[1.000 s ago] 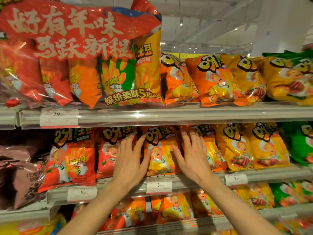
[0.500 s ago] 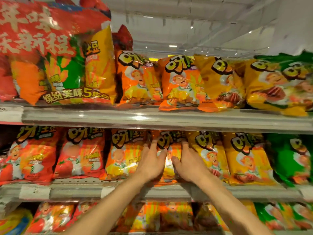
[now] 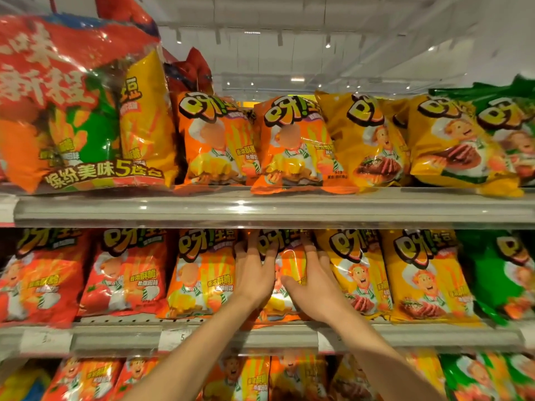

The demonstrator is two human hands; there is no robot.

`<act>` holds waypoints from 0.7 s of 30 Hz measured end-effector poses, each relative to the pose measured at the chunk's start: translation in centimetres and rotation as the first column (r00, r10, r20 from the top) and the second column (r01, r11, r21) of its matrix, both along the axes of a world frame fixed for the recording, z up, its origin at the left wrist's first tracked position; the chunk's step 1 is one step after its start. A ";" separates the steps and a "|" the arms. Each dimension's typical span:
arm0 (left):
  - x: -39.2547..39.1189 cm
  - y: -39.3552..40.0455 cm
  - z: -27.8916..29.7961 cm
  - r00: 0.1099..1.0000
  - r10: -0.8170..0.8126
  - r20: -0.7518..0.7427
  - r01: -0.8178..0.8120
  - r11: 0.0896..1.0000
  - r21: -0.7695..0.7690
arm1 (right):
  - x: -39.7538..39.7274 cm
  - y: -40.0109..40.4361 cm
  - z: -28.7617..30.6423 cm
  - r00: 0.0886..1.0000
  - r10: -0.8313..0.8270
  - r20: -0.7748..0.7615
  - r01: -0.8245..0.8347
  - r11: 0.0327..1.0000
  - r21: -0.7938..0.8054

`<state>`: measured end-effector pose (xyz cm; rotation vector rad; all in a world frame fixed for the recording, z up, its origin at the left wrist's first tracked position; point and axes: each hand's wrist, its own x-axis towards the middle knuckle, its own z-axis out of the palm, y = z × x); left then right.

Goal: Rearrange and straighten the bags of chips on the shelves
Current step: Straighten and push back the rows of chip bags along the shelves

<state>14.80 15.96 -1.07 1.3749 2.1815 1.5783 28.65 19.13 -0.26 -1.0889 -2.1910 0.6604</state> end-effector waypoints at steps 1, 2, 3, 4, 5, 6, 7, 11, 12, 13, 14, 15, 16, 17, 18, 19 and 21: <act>0.0 -0.1 0.2 1.000 0.005 0.003 -0.005 1.000 0.021 | 0.1 0.1 0.2 1.000 0.003 -0.018 -0.003 1.000 -0.006; -0.1 -0.1 0.3 1.000 0.009 0.013 -0.009 0.999 0.038 | 0.0 0.4 0.4 1.000 0.004 -0.028 -0.005 1.000 -0.014; -0.1 -0.2 0.6 1.000 0.014 0.022 -0.015 0.999 0.048 | 0.0 0.6 0.6 1.000 0.006 -0.030 -0.007 1.000 -0.030; -0.2 -0.1 0.7 0.999 0.019 0.030 -0.020 0.999 0.051 | -0.1 0.8 0.8 0.999 0.008 -0.034 -0.010 0.999 -0.052; -0.2 -0.2 0.8 0.999 0.018 0.032 -0.019 0.999 0.047 | -0.2 1.0 1.1 0.999 0.008 -0.033 -0.010 0.997 -0.077; -0.4 -0.1 0.8 0.999 0.011 0.037 -0.012 0.999 0.036 | -0.3 1.1 1.4 1.000 0.005 -0.028 -0.008 0.995 -0.101; -0.4 -0.2 0.8 0.999 0.005 0.038 -0.006 1.000 0.026 | -0.4 1.3 1.6 1.000 0.001 -0.020 -0.003 0.992 -0.126; -0.5 -0.2 0.7 0.998 -0.024 0.059 0.021 0.998 0.063 | -0.6 1.6 1.9 1.000 0.021 0.003 -0.020 0.988 -0.154; -0.6 -0.2 0.6 0.997 -0.032 0.068 0.026 0.996 0.081 | -0.6 1.6 1.8 1.000 0.017 0.016 -0.014 0.990 -0.143; -0.6 -0.2 0.5 0.997 -0.039 0.070 0.033 0.995 0.092 | -0.5 1.7 1.7 1.000 0.010 0.027 -0.007 0.991 -0.132; -0.7 -0.1 0.5 0.996 -0.046 0.072 0.038 0.994 0.103 | -0.5 1.8 1.5 0.999 0.005 0.035 -0.001 0.992 -0.128; -0.7 -0.1 0.4 0.996 -0.053 0.073 0.045 0.993 0.105 | -0.5 1.7 1.6 0.999 0.001 0.046 0.005 0.992 -0.128; -0.8 0.1 0.4 0.995 -0.061 0.084 0.052 0.994 0.100 | -0.5 1.7 1.6 0.998 -0.006 0.055 0.013 0.991 -0.133; -0.8 0.1 0.4 0.993 -0.068 0.091 0.060 0.994 0.094 | -0.5 1.6 1.7 0.998 -0.018 0.066 0.026 0.990 -0.136; -0.9 0.2 0.3 0.993 -0.076 0.092 0.068 0.994 0.090 | -0.5 1.6 1.8 0.997 -0.027 0.068 0.035 0.991 -0.132; -0.9 0.1 0.5 0.993 -0.084 0.087 0.077 0.993 0.088 | -0.6 1.5 1.9 0.996 -0.039 0.075 0.049 0.990 -0.130; -1.2 -0.2 0.7 0.992 -0.113 0.054 0.109 0.991 0.071 | -0.8 1.4 1.6 0.996 -0.046 0.078 0.055 0.991 -0.124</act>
